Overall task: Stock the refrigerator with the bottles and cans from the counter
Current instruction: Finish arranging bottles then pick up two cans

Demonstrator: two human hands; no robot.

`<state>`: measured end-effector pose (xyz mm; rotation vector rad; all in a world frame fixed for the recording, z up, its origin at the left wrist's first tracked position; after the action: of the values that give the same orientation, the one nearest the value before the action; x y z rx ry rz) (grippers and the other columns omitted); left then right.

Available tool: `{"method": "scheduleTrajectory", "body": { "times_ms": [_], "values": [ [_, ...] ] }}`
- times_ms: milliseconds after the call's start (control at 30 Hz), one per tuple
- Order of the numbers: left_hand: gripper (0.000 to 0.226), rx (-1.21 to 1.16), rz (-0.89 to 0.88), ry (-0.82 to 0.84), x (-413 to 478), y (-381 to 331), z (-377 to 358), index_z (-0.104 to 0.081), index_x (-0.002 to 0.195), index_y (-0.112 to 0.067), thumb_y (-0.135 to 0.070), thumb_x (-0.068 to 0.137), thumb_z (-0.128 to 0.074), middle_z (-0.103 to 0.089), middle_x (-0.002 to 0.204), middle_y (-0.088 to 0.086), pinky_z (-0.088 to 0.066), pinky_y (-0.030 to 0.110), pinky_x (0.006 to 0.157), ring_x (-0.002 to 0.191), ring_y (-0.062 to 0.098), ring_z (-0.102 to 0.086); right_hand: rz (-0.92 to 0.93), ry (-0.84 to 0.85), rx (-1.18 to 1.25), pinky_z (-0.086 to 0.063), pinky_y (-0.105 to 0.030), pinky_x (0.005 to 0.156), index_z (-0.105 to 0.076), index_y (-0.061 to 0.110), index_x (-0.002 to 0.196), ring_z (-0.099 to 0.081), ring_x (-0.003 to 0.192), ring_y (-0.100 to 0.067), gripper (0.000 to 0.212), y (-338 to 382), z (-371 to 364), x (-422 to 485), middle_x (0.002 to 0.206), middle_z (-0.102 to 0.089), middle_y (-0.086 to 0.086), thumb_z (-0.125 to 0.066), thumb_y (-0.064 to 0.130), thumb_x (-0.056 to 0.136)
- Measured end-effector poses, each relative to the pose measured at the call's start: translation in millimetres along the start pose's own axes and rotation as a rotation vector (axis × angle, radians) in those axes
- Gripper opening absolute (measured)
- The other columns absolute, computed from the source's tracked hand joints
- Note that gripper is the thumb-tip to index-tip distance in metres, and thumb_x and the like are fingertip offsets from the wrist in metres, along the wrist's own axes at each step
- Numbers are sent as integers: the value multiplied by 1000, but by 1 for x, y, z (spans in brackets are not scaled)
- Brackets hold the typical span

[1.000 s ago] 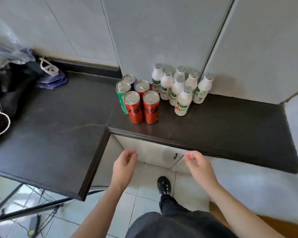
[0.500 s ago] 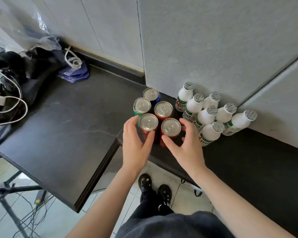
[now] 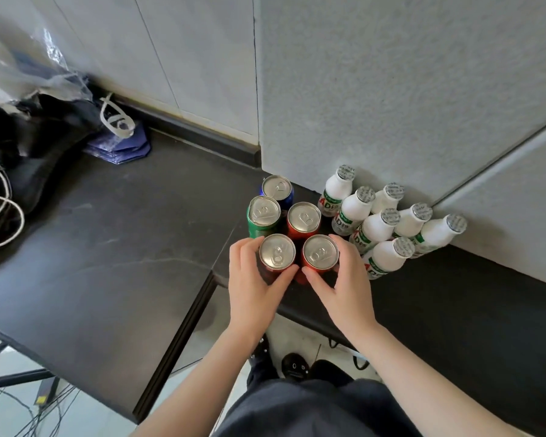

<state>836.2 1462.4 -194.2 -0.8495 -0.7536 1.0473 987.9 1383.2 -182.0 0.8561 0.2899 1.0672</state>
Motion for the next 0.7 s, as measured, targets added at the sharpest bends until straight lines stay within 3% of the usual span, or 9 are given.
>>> {"method": "scheduleTrajectory", "body": {
  "times_ms": [167,267,367,433,500,633,700],
  "values": [
    [58,-61,56,-49,-16,6,16,-47,121,-21,-24,73,-80,-42,121,-6,-35,1,90,114,-10,-41,-13,-25,-15,-43,-26,97,-45,0,130,-52,115,-19,59,9,2,-6,123,-54,-10,-63,33,84],
    [55,-79,63,-129,-33,5,37,-46,119,-24,-23,75,-79,-42,117,-11,-36,5,92,113,-3,-43,24,2,67,-38,-14,95,-45,-1,128,-49,114,-11,58,21,2,-11,121,-53,-10,-62,32,84],
    [49,-163,142,-238,-59,4,62,-49,116,-24,-36,74,-72,-43,114,-10,-41,15,93,112,5,-47,59,111,207,-35,-3,88,-47,5,125,-47,106,7,58,38,-6,-15,118,-54,-6,-61,39,81],
    [43,-244,225,-306,-82,6,77,-49,112,-35,-43,73,-67,-44,113,-12,-46,22,90,110,8,-51,82,190,284,-35,-1,87,-48,10,125,-47,107,10,58,49,-17,-23,117,-53,-1,-60,44,79],
    [38,-299,312,-392,-111,13,91,-49,106,-42,-46,72,-65,-47,114,-12,-49,26,88,107,10,-55,110,270,331,-36,-2,88,-47,14,125,-49,108,6,59,59,-33,-35,117,-52,4,-60,47,78],
    [41,-359,461,-629,-191,29,118,-51,110,-33,-42,74,-67,-54,118,-1,-49,25,84,104,12,-58,169,445,406,-36,-4,89,-47,22,122,-49,107,3,55,82,-72,-71,117,-50,7,-61,50,77],
    [39,-370,540,-746,-240,36,129,-52,113,-31,-35,77,-67,-55,119,-1,-49,20,81,102,11,-59,198,575,426,-40,-12,92,-47,21,121,-50,109,-4,57,98,-95,-97,117,-50,6,-62,53,76]
  ]
}}
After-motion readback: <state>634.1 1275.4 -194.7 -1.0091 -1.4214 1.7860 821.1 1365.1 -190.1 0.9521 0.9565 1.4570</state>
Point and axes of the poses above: each hand's wrist, its own x-axis towards the middle knuckle, its own z-axis out of the back of the hand, y = z × x, the point moved 7 cm from there along x, towards the middle knuckle
